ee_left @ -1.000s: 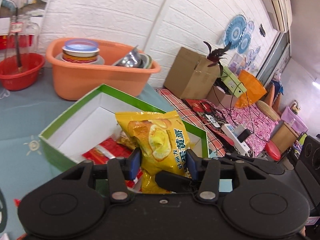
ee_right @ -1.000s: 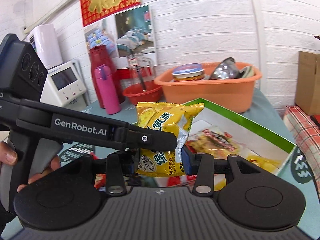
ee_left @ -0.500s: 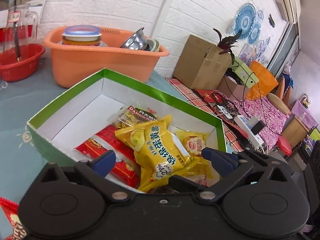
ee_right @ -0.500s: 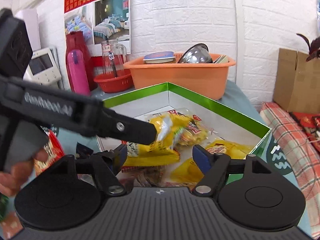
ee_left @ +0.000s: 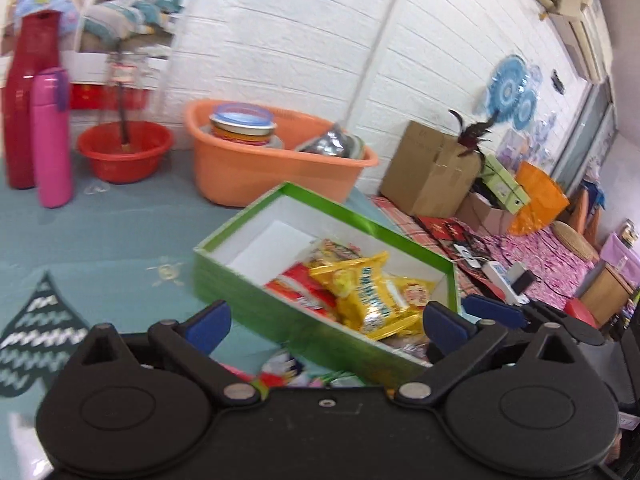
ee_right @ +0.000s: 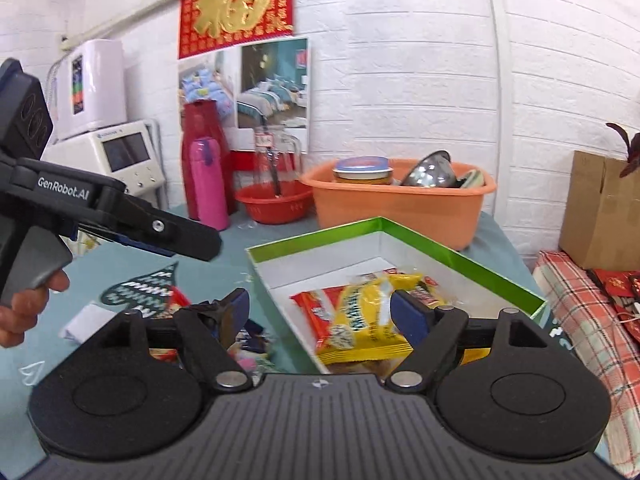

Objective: Organize snacks
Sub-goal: 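Move the left gripper to the red snack bag on the table, then grasp the red snack bag with the left gripper and lift it, then carry the red snack bag into the green box and open the left gripper, then move the left gripper to the orange apple-chip bag in the pile, then grasp the orange apple-chip bag with the left gripper and lift it, then carry the orange bag into the green box and open the left gripper, then move the left gripper to the orange twist-snack bag and grasp it, then carry the twist-snack bag into the green box and open the left gripper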

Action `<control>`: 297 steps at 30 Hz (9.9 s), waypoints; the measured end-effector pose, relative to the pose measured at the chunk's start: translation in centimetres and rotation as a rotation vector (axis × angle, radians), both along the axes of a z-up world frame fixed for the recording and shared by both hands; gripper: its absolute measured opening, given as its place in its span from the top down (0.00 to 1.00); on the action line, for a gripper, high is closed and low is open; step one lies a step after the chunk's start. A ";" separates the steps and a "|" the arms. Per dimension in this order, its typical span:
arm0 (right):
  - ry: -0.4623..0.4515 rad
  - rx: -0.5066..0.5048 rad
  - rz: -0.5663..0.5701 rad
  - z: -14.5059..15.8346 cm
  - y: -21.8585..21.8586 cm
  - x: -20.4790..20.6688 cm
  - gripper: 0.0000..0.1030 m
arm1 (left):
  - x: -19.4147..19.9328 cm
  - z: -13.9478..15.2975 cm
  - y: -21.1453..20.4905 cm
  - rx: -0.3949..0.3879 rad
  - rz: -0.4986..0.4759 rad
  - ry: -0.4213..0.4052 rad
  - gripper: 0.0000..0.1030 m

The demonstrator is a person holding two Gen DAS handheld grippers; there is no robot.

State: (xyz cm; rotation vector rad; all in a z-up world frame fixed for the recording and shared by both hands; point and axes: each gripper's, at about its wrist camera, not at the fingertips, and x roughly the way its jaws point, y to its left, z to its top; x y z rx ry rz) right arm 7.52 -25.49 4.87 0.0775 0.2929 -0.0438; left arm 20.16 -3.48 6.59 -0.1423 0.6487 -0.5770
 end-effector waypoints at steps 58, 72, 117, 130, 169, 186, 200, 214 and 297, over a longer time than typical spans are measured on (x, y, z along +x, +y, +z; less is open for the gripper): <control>0.378 0.064 0.322 -4.3 8.9 12.9 0.43 | 1.8 -10.4 10.9 -0.179 0.228 0.241 0.07; 0.301 0.027 0.292 -2.1 8.7 10.3 0.47 | 0.6 -6.4 8.5 -0.183 0.163 0.177 0.40; 0.109 -0.067 -0.023 -2.8 -0.2 1.0 0.00 | -0.7 -6.1 2.6 -0.057 0.003 0.101 0.00; 0.181 -0.057 0.096 -3.7 2.0 -1.8 0.00 | -4.4 -7.9 1.3 0.011 -0.130 0.134 0.00; 0.295 0.146 0.048 -7.0 1.6 -1.1 0.54 | -3.1 -9.5 -6.1 0.036 -0.174 0.195 0.39; 0.062 0.090 -0.037 -1.3 -2.0 -3.9 0.55 | -2.8 -2.8 -10.1 -0.061 -0.248 0.016 0.41; -0.024 0.145 -0.108 -2.5 -6.8 -1.9 0.55 | 2.1 -3.4 -14.0 -0.054 -0.236 -0.018 0.32; -0.005 0.083 -0.190 -4.0 -7.0 -2.4 0.00 | 1.6 -4.6 -10.8 -0.041 -0.146 0.050 0.00; 0.001 0.003 -0.029 0.2 -0.6 1.8 0.72 | 2.9 0.2 -11.1 0.008 -0.230 -0.052 0.37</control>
